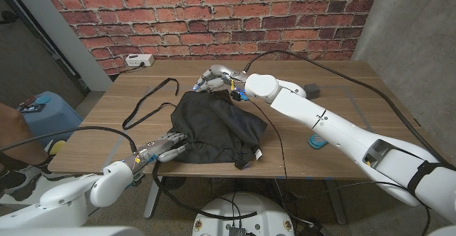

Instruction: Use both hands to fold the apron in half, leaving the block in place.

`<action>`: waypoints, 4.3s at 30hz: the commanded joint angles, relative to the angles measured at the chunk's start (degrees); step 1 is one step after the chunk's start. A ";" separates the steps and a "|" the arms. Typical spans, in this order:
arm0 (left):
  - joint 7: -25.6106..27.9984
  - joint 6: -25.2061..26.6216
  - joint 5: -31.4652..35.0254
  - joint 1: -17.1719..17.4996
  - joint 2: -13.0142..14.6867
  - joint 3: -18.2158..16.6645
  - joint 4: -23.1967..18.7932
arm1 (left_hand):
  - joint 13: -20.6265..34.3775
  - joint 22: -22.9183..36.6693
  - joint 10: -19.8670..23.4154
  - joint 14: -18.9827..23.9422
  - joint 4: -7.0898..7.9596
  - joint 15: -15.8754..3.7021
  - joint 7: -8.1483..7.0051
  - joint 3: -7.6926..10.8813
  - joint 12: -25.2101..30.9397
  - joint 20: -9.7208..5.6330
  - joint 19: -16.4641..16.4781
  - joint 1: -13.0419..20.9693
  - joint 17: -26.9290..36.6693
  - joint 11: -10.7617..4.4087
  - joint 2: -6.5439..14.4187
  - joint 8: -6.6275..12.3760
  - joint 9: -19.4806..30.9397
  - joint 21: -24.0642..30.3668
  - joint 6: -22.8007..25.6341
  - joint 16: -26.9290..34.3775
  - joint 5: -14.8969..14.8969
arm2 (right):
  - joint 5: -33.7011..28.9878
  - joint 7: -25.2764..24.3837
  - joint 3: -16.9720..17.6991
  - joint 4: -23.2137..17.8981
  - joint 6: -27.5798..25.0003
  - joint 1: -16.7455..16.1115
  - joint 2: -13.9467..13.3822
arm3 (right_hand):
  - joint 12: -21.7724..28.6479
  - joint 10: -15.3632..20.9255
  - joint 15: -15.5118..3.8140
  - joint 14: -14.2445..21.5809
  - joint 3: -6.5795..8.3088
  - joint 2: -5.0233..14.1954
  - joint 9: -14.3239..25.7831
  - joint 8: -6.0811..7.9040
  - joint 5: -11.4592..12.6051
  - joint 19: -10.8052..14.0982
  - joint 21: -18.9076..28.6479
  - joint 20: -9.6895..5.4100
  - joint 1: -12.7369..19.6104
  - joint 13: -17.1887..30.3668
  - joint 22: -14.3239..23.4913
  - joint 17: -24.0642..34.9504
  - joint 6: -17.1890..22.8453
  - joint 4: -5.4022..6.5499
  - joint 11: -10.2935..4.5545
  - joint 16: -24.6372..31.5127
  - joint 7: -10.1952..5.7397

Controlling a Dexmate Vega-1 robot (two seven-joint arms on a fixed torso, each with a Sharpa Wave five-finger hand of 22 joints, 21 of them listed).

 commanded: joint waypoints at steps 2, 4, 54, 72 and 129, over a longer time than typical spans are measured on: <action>0.81 0.49 -1.20 -0.73 0.95 1.06 -0.16 | 0.24 0.18 0.16 -0.13 -0.06 -0.24 -0.12 0.32 0.48 -0.02 0.36 0.37 0.34 -0.36 0.04 0.50 0.20 0.17 0.51 0.25 -0.22 | 1.06 2.12 -0.83 3.14 1.76 1.28 1.97 | -0.08 0.48 -3.82 0.42 -0.34 -0.10 0.33 -0.21 0.11 -0.16 0.38 -0.91 0.78 0.15 0.07 0.13 0.44 0.04 -0.20 -0.18 0.41; 0.83 0.52 -1.41 -0.95 1.09 1.26 -0.17 | 0.24 0.18 0.12 -0.13 -0.06 -0.28 -0.19 0.34 0.47 -0.04 0.36 0.37 0.34 -0.35 0.03 0.50 0.20 0.17 0.49 0.25 -0.22 | 1.26 2.31 -0.90 3.57 1.87 1.43 2.33 | -0.08 0.55 -3.82 0.45 -0.36 -0.10 0.33 -0.25 0.10 -0.17 0.44 -0.90 0.79 0.17 0.07 0.16 0.35 0.04 -0.21 -0.22 0.27; 5.21 1.02 -6.75 -2.82 5.52 4.99 -1.07 | 0.23 0.18 -0.09 -0.15 -0.26 -0.32 -0.08 1.03 0.43 -0.14 0.49 0.55 0.34 -0.43 -0.14 0.52 0.20 0.19 0.61 0.24 -0.30 | 1.09 5.64 -5.73 16.06 4.35 5.64 10.75 | -0.92 0.74 -3.83 0.77 -0.91 0.11 0.37 -0.40 -0.10 -0.95 2.00 -0.86 1.14 0.47 -0.07 0.61 0.01 0.00 0.01 -1.84 0.29; 7.61 2.78 -9.68 -0.66 7.99 3.51 -2.68 | 0.22 0.18 -0.07 -0.13 -0.32 -0.39 -0.14 1.32 0.45 -0.14 0.50 0.59 0.34 -0.41 -0.21 0.51 0.21 0.18 0.63 0.25 -0.33 | 1.05 6.25 -6.30 18.43 5.85 6.15 12.11 | -1.65 1.07 -3.83 1.15 -1.20 0.03 0.34 -0.35 -0.14 -1.05 2.56 -0.77 1.03 -0.35 -0.15 0.52 0.15 0.06 -0.22 -2.37 0.25; 15.75 3.03 -19.34 -1.57 15.66 4.35 -6.38 | 0.23 0.19 -0.08 -0.10 -0.31 -0.28 -0.15 2.02 0.48 0.06 0.48 0.54 0.35 -0.28 -0.32 0.54 0.21 0.15 0.75 0.26 -0.36 | 1.41 9.07 -7.58 26.60 9.84 9.40 18.24 | -9.93 -7.02 -1.46 -4.32 -5.79 0.14 -0.52 -1.28 -0.73 -3.71 2.40 0.96 -9.91 -6.47 -0.80 -1.93 -8.56 4.77 2.95 -6.31 2.10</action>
